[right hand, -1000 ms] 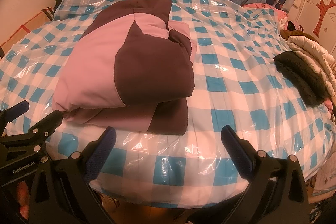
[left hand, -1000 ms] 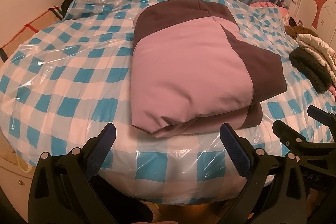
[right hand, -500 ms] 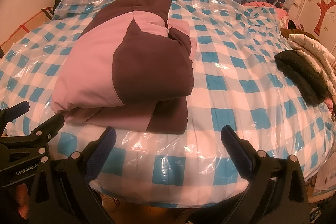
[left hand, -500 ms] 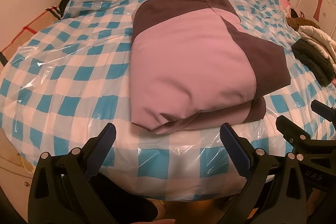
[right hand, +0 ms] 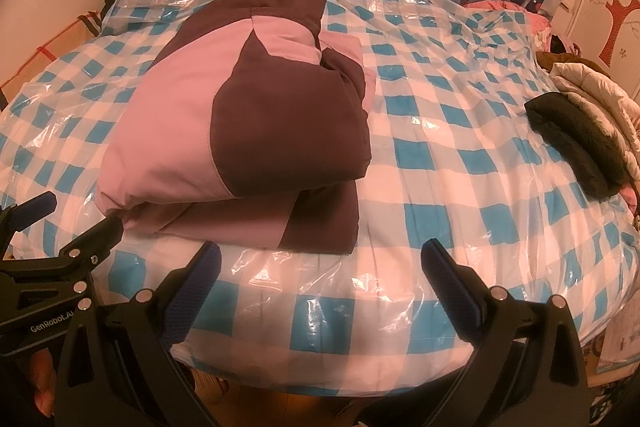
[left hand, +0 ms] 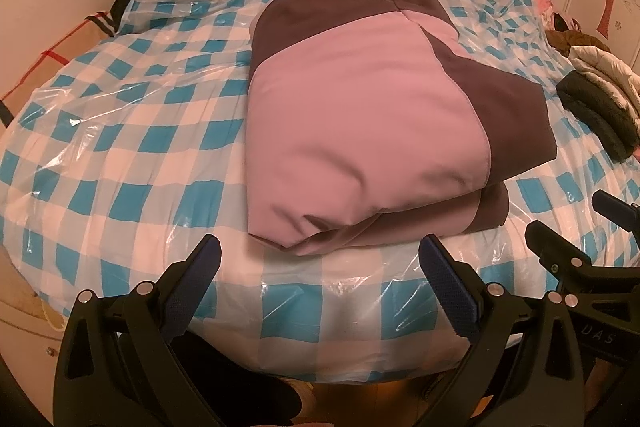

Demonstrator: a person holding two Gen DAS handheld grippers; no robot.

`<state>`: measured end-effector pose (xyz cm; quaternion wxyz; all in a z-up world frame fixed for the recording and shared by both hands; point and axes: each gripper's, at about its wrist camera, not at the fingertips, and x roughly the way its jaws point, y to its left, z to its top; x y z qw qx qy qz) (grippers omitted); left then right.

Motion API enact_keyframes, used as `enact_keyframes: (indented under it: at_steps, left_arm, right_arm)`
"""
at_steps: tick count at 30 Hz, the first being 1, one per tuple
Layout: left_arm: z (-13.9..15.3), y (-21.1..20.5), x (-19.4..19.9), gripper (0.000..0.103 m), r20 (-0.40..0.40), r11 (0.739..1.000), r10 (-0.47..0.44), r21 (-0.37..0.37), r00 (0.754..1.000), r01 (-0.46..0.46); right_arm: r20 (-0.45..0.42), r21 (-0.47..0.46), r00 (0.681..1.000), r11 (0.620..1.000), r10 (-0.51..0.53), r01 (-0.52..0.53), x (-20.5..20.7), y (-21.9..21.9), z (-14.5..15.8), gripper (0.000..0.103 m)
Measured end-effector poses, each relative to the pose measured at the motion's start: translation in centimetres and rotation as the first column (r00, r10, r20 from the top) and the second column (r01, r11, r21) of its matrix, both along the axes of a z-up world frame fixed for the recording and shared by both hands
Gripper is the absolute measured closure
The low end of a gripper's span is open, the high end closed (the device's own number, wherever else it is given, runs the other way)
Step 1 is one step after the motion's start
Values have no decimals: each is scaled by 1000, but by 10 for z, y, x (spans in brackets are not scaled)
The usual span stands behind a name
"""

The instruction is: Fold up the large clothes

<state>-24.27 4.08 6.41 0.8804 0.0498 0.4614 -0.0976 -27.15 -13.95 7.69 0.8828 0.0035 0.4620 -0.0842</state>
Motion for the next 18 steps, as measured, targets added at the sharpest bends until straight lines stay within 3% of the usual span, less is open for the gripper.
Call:
enact_keyframes:
  at_steps: [18]
  left_arm:
    - [-3, -1, 2, 8, 1, 1000, -1, 5, 1000, 1]
  right_arm:
    - [-4, 10, 1000, 1000, 4, -4, 2, -4, -5, 7]
